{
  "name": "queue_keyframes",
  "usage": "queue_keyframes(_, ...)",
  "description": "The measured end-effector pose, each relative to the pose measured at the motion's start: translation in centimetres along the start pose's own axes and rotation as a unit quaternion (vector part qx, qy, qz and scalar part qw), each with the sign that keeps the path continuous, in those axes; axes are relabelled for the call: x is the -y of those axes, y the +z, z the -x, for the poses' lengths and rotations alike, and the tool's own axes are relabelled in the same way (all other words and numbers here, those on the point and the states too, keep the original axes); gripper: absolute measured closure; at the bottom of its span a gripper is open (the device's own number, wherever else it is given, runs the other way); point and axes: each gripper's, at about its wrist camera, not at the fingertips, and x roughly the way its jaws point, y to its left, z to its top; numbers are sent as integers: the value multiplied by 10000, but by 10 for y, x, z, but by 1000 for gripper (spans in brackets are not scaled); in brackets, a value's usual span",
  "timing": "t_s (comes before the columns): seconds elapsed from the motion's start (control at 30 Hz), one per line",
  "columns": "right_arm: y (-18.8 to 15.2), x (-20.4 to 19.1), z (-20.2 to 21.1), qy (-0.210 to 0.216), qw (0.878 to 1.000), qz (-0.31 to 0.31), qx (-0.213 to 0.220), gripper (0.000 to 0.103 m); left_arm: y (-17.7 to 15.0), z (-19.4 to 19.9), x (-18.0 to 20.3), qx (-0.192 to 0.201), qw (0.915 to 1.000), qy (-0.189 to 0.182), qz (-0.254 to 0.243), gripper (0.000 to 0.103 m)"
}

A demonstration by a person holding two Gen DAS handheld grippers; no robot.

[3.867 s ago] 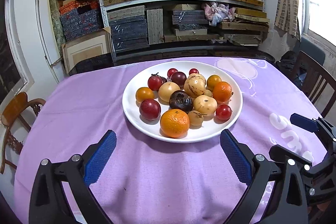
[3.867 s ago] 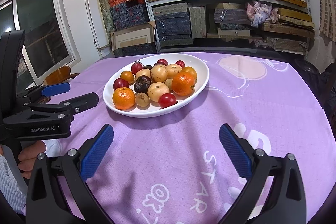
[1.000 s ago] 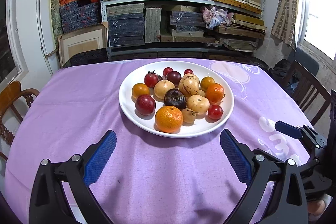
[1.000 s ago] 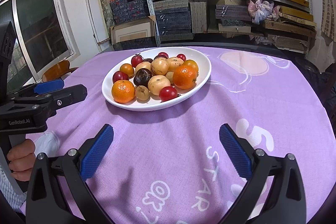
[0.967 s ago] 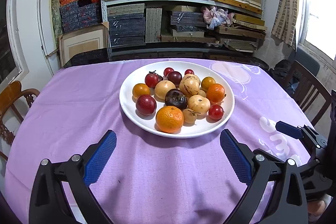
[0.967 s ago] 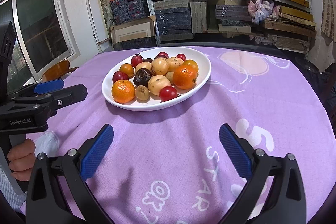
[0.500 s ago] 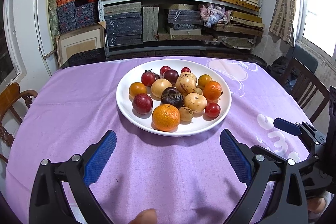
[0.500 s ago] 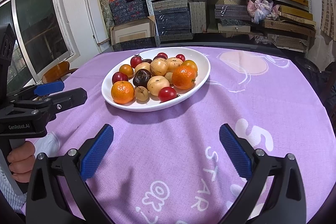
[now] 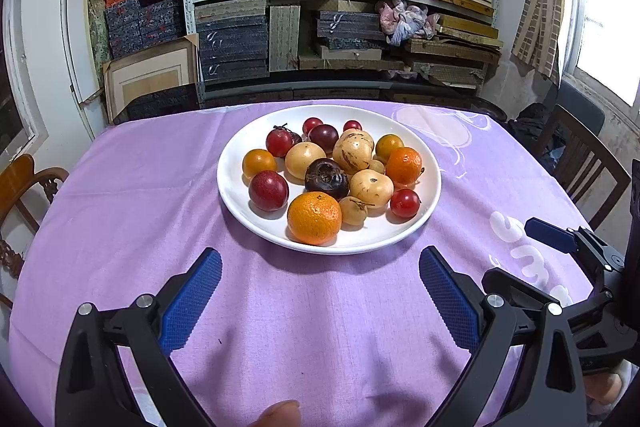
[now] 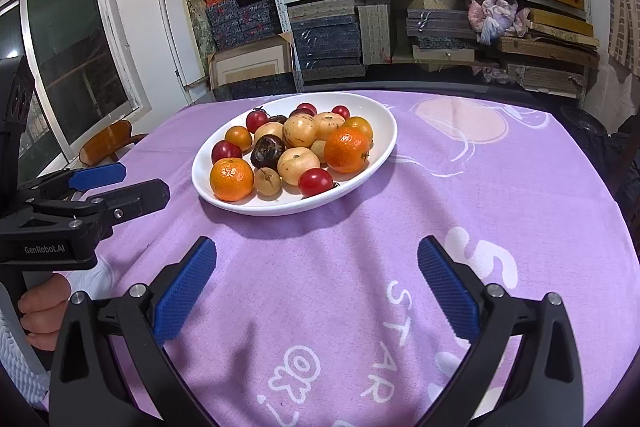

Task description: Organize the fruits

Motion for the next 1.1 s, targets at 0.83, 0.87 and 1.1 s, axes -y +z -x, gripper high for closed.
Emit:
queue_keyframes(0.83,1,1,2,-3,10000,8,-2,4,-3,-4,2,-26,10000,-40,-37,3)
queue_keyframes(0.87,1,1,2,-4,10000,8,-5,4,-3,-4,3,-29,10000,-41,-37,3)
queue_keyframes(1.1,1,1,2,-2,10000,5,-6,4,-4,-4,3,-39,10000,-53,-41,3)
